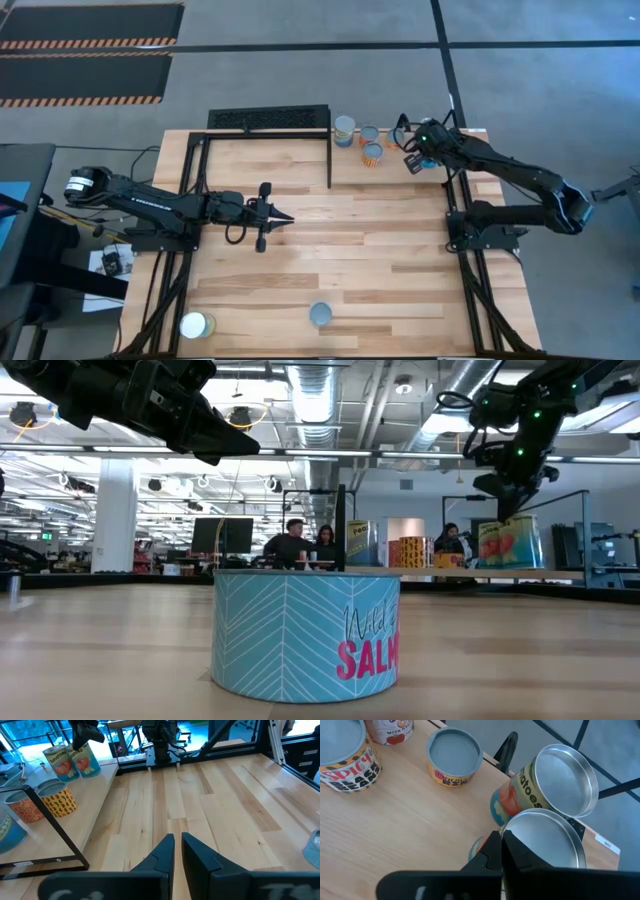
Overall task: Pick and place cans onto a shelf
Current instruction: Align the canned tomatoes with the other canned tomatoes on the shelf
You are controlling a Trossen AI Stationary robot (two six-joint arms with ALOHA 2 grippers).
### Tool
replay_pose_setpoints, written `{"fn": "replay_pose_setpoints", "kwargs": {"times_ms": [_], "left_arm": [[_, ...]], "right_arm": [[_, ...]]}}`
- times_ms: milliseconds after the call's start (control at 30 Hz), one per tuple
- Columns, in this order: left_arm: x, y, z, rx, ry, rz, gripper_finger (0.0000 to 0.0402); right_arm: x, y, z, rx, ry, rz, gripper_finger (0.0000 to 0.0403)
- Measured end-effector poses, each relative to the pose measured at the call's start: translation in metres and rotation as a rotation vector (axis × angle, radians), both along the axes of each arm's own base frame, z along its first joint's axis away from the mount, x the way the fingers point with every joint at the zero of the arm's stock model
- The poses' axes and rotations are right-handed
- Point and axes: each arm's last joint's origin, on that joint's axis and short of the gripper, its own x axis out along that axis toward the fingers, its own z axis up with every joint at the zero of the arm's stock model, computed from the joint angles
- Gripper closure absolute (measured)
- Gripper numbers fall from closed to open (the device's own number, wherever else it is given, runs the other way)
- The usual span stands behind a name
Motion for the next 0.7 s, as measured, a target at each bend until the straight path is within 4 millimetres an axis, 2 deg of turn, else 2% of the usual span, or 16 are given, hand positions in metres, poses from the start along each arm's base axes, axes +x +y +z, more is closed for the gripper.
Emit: {"fn": "replay_pose_setpoints", "kwargs": {"times_ms": [200,700], "left_arm": [[0.0,0.0,0.0,0.0,0.0,0.0,0.0377],[0.0,0.0001,0.0,0.0,0.0,0.001,0.0377]], "right_arm": [[0.0002,0.0001,-0.0002,0.005,-0.009,-0.006,0.0385],[-0.0029,0.0037,0.0023,0.008,-0.024,0.002,0.0299]]}}
